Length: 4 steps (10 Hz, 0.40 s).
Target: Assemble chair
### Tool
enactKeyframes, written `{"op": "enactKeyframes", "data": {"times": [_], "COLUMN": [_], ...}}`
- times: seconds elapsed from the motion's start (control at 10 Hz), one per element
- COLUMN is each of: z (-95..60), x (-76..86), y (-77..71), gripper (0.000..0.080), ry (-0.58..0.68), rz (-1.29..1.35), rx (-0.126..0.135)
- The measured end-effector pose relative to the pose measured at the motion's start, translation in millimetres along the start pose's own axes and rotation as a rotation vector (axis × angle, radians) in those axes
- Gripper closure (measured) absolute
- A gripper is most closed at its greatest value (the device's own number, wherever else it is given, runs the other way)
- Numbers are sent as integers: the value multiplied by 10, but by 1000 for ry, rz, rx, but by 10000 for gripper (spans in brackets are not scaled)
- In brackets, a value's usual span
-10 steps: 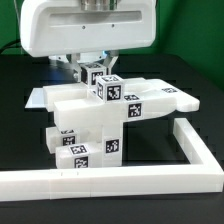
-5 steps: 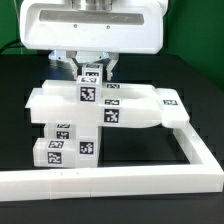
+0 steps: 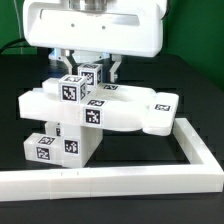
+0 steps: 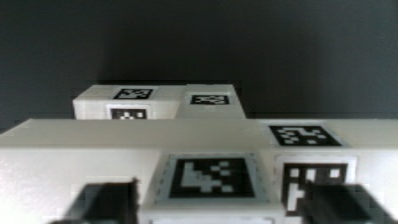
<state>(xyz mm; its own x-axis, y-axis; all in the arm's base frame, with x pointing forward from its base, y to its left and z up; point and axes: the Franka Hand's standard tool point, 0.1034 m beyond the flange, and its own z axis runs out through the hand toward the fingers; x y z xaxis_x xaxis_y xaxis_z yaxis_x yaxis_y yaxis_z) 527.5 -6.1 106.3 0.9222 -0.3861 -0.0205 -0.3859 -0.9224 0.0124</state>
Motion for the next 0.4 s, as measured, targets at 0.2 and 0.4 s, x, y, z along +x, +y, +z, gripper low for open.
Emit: {"op": "enactKeyframes", "data": {"times": [0.2,0.4], "z": [0,0], "x": [0,0], "y": [0,0], "gripper": [167,153], "ry": [0,0], "rz": [0,0], "rx": [0,0]}}
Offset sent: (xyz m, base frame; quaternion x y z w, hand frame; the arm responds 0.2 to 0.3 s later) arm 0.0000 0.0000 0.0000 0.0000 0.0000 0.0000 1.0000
